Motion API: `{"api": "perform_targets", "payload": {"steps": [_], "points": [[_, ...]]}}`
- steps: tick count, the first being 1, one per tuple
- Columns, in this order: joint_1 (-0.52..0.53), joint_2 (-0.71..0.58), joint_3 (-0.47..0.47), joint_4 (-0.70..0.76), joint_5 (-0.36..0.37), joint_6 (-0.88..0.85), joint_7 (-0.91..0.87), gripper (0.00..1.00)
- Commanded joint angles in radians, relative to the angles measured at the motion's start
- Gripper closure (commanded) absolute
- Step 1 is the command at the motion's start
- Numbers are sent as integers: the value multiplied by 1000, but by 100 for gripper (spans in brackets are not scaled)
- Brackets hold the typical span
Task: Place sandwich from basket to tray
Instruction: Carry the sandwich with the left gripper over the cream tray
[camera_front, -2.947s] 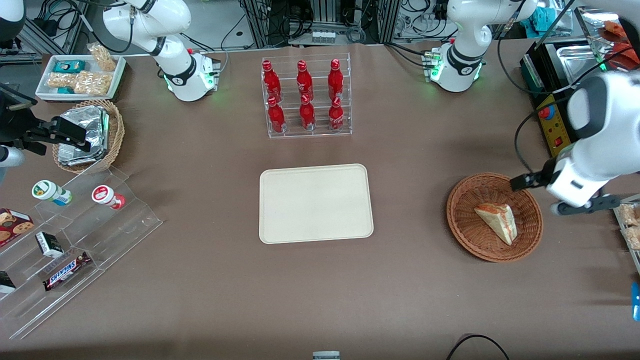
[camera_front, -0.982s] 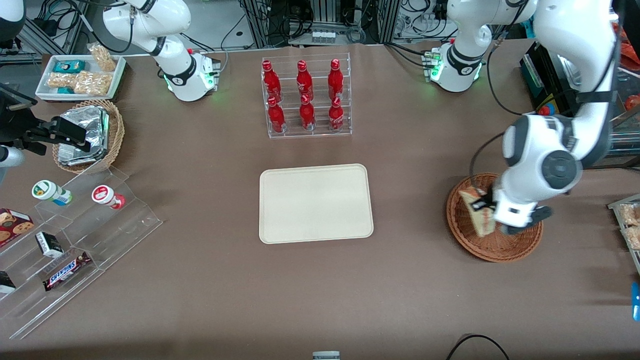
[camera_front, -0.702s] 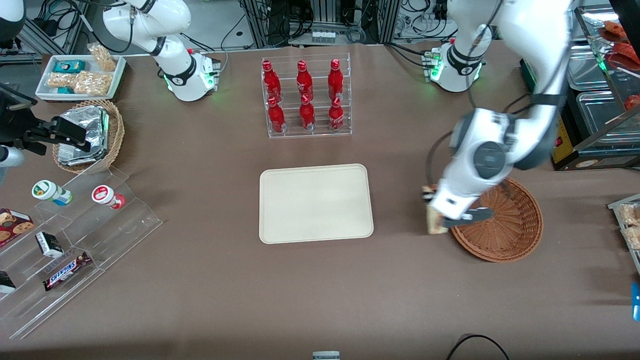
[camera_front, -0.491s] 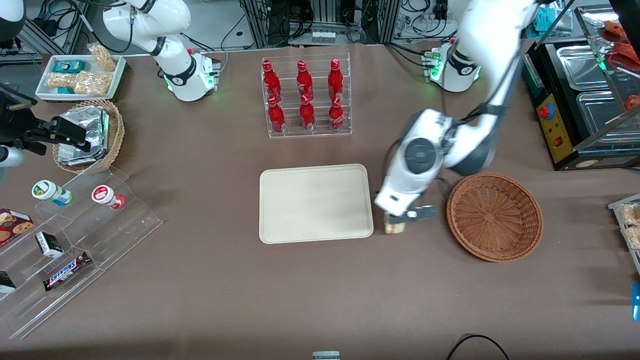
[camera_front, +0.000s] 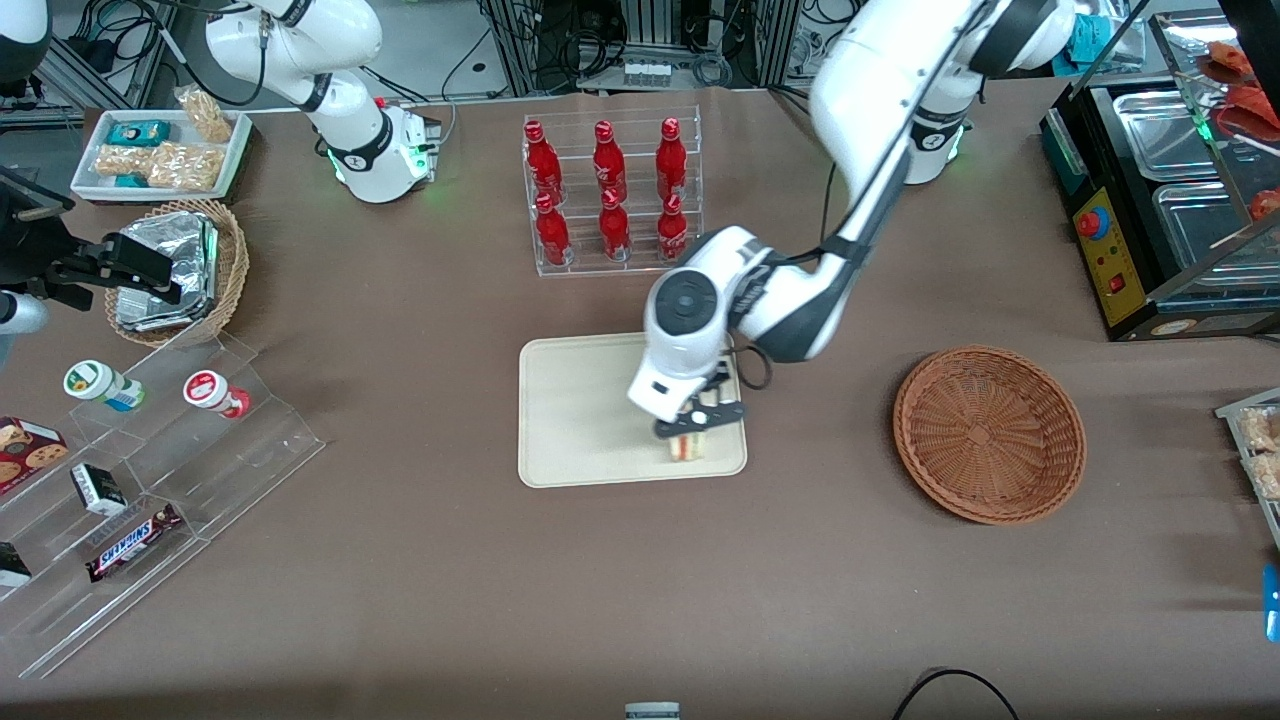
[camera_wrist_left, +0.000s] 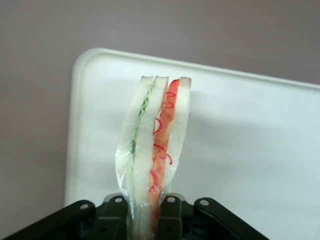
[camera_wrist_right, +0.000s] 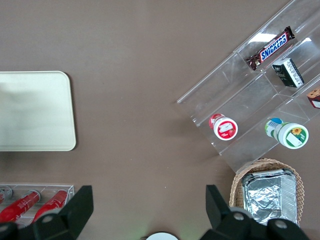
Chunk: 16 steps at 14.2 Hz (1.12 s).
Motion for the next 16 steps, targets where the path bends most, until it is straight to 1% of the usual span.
{"api": "perform_targets", "payload": {"steps": [1,3,8,9,10,11,12,13,16], "points": [[-10,90,-33,142,-20,-29,-22,100],[-14,124,-64,174,-19,-29,-31,100],[-52,169,-62,174,-7,-11,-71,99],[-61,170,-61,174,-5,-6,-82,98],[-64,172,-61,171,-4,-5,-89,91],[-64,173,-59,168,-4,1,-95,69],[-64,172,-59,165,-4,6,-99,9],[-66,166,-59,165,-1,6,-99,0],[-63,115,-56,163,2,-14,-94,0]]}}
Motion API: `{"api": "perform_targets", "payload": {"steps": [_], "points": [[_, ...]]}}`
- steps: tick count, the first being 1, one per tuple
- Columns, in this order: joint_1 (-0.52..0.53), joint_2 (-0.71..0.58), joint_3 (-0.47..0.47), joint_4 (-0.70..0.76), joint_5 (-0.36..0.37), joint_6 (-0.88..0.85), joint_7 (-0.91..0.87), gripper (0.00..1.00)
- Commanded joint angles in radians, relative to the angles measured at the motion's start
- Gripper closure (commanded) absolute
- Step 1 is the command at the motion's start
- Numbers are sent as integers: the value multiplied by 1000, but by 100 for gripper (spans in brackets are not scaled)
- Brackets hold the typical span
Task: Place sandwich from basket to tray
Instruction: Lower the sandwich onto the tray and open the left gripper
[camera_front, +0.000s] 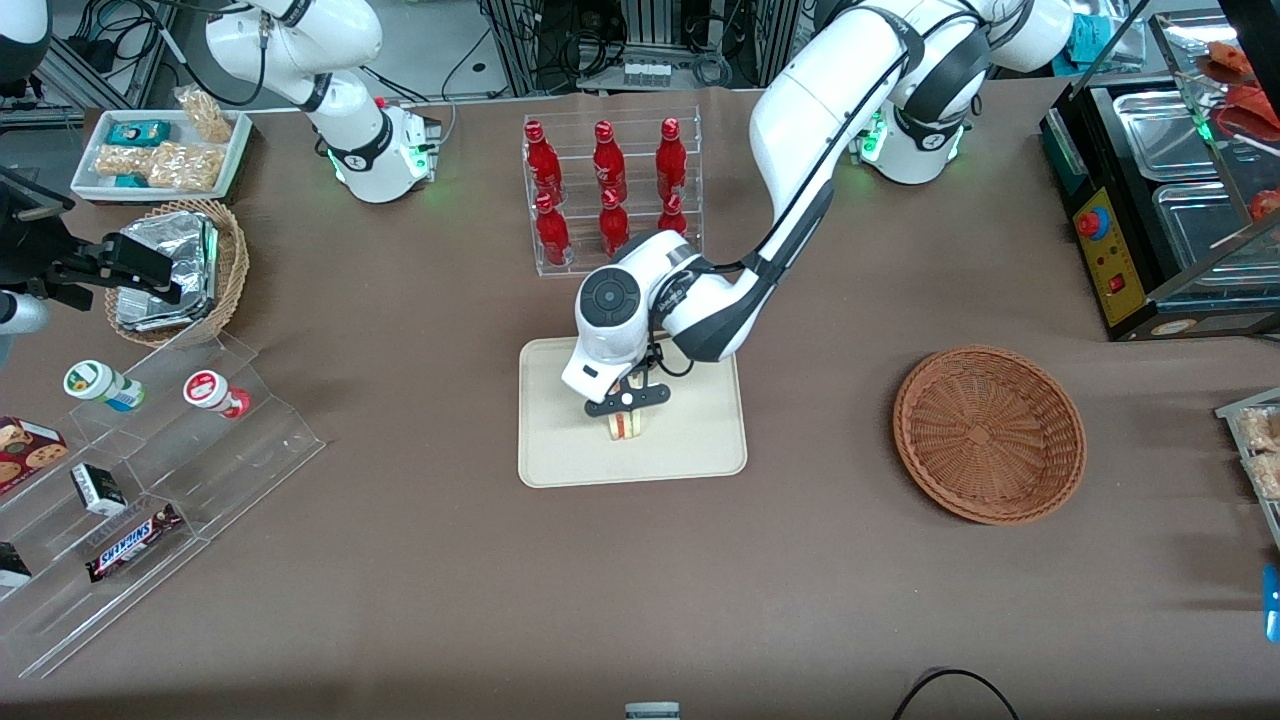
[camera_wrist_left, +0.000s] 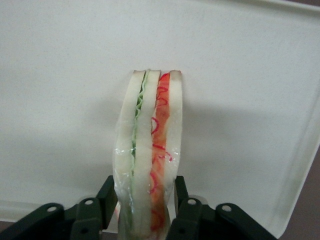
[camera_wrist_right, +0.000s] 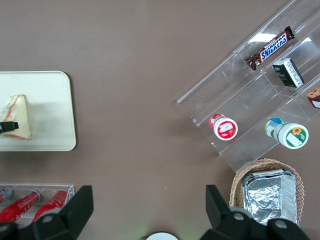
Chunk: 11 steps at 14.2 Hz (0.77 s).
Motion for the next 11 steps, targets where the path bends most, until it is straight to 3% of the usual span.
{"api": "perform_targets", "payload": {"steps": [1,5,9,11], "points": [[-10,-54,13,9,13,-41,-21,0],[-2,-224,35,-78,92,-141,-19,0],[54,-343,82,-170,81,-269,-39,0],[126,-401,79,-262,76,-270,66,0]]}}
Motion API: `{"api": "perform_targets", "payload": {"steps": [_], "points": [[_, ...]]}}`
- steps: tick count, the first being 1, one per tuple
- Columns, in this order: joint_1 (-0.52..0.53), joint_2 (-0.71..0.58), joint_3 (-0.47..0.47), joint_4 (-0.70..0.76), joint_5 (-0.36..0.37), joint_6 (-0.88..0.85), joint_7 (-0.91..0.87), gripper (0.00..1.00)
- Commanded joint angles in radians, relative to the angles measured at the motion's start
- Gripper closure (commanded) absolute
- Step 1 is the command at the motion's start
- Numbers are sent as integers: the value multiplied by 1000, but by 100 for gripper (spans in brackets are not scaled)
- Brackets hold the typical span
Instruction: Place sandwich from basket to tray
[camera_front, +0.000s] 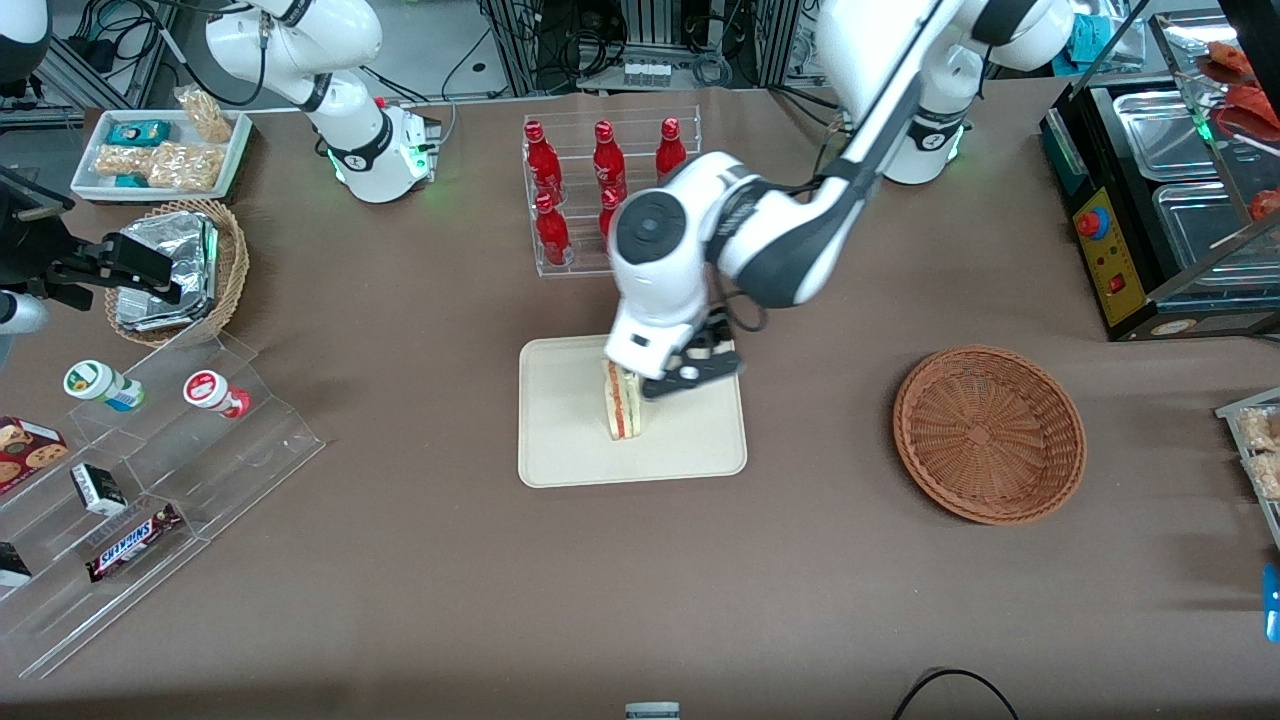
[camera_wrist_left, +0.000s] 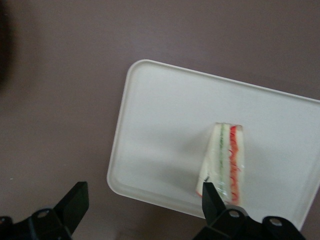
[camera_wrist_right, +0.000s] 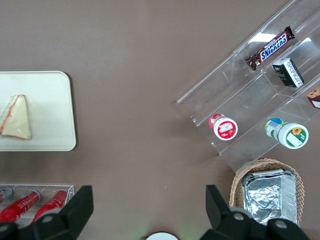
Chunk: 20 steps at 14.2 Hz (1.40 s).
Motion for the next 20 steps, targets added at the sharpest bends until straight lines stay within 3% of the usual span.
{"api": "perform_targets", "payload": {"steps": [1,6,10,18,20], "points": [[81,-115,-7,-180,-4,9,131,0],[249,-264,-7,-352,-18,7,383,0],[396,-384,-7,-441,-71,-41,628,0],[639,-525,-8,-432,-119,-223,1006,0],[648,-542,3,-398,-116,-249,1092,0]]}}
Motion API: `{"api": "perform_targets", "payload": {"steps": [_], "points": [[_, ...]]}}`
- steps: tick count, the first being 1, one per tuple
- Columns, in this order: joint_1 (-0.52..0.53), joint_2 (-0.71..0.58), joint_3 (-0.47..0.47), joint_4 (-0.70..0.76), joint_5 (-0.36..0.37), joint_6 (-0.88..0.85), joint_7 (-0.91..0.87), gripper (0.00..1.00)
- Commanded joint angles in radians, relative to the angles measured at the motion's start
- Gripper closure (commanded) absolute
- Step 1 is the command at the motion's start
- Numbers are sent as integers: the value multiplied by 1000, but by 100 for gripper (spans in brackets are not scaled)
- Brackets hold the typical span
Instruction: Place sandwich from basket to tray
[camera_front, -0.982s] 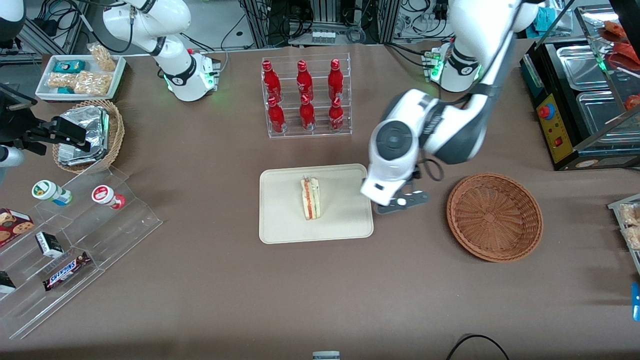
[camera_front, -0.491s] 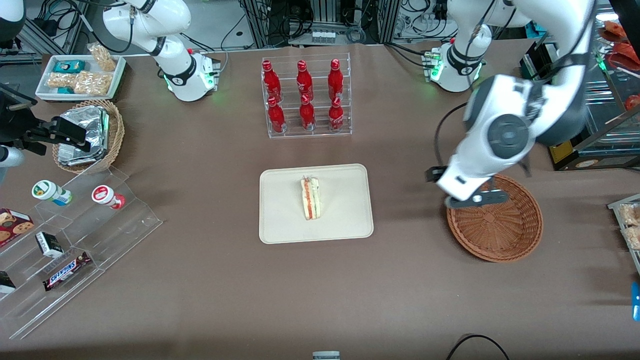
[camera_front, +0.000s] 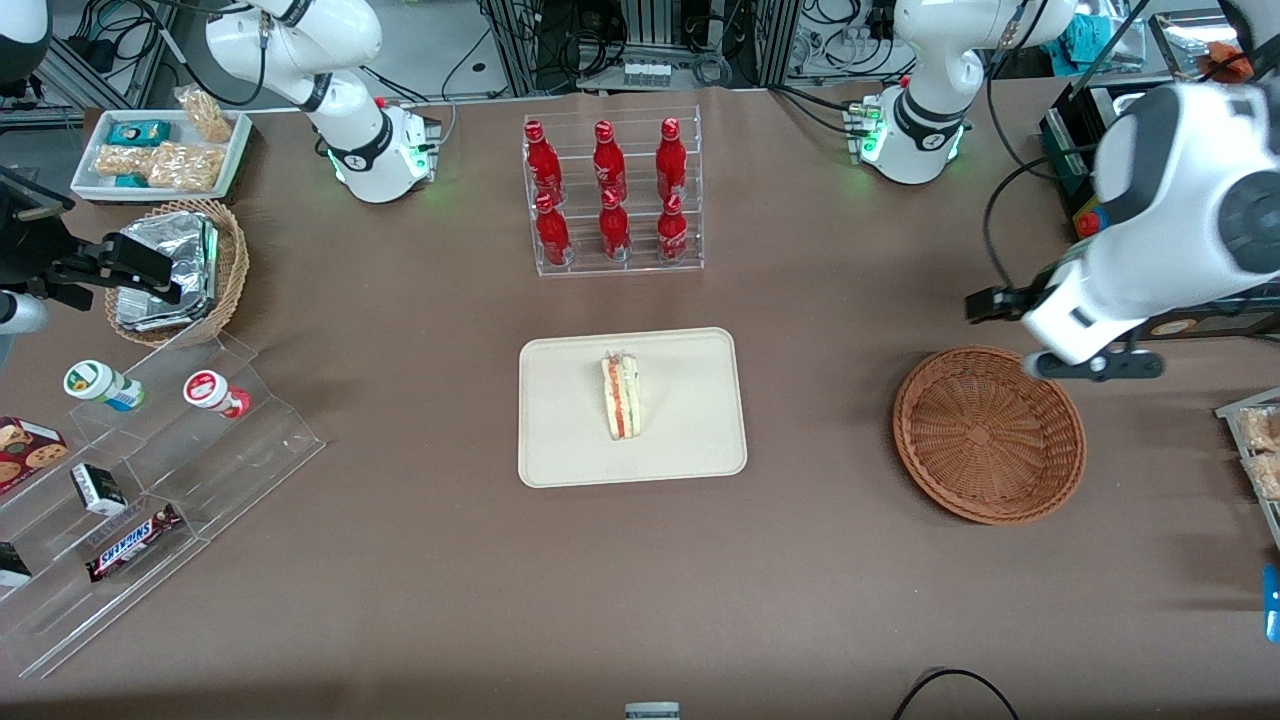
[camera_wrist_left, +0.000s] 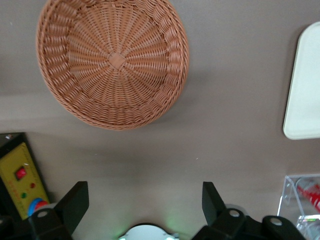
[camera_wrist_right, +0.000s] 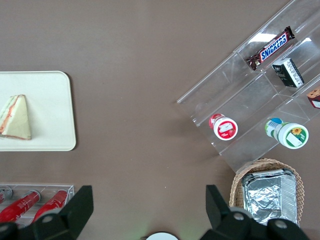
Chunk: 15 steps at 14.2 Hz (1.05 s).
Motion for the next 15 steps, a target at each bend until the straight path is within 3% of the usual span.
{"api": "perform_targets", "payload": {"steps": [1,4,7,15], "points": [[17,-43,13,27,-7,-33,91,0],[17,-57,54,73,0,-30,126,0],[17,-63,59,116,55,-30,125,0],[15,-78,59,146,42,-56,108,0]]}}
